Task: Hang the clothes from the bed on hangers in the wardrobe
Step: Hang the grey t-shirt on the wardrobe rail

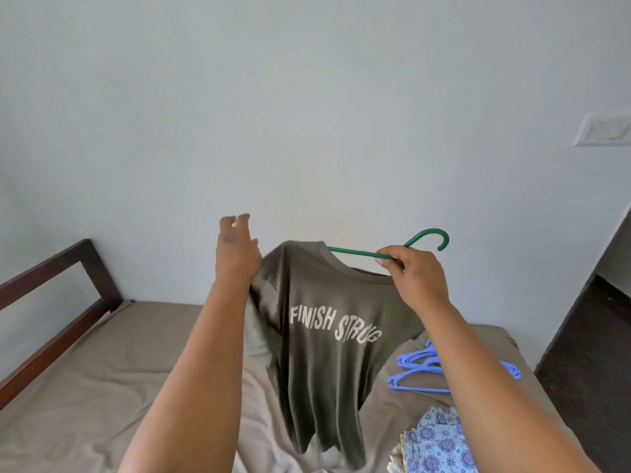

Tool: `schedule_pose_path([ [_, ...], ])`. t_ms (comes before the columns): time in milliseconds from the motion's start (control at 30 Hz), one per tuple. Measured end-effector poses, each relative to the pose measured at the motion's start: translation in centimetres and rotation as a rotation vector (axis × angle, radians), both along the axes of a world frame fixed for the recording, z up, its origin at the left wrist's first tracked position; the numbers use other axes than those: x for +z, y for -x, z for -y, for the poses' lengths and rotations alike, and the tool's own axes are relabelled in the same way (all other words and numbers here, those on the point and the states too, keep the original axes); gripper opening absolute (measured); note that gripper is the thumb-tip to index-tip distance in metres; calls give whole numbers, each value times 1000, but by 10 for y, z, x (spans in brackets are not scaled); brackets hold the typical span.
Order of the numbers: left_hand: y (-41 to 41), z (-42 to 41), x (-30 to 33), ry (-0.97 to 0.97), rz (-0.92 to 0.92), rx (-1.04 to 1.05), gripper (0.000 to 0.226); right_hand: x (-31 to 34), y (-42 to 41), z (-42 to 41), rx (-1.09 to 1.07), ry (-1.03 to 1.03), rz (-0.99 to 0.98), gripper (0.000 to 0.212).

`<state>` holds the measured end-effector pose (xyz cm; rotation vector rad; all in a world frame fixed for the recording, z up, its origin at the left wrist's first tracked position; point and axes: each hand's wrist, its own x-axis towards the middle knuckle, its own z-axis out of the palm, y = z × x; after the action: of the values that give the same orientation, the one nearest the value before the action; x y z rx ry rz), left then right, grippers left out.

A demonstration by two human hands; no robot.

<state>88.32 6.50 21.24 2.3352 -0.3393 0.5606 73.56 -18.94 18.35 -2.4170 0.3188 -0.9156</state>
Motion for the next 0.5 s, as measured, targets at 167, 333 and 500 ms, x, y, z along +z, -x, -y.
schedule_pose_path([
  [167, 21, 15, -11, 57, -160, -340, 36, 7, 0, -9, -9, 159, -110, 17],
  [333, 32, 34, -27, -224, -128, -477, 28, 12, -5, -13, 66, 140, -69, 26],
  [500, 23, 25, -33, -157, 36, -400, 28, -3, 3, 14, 113, -325, 305, 56],
])
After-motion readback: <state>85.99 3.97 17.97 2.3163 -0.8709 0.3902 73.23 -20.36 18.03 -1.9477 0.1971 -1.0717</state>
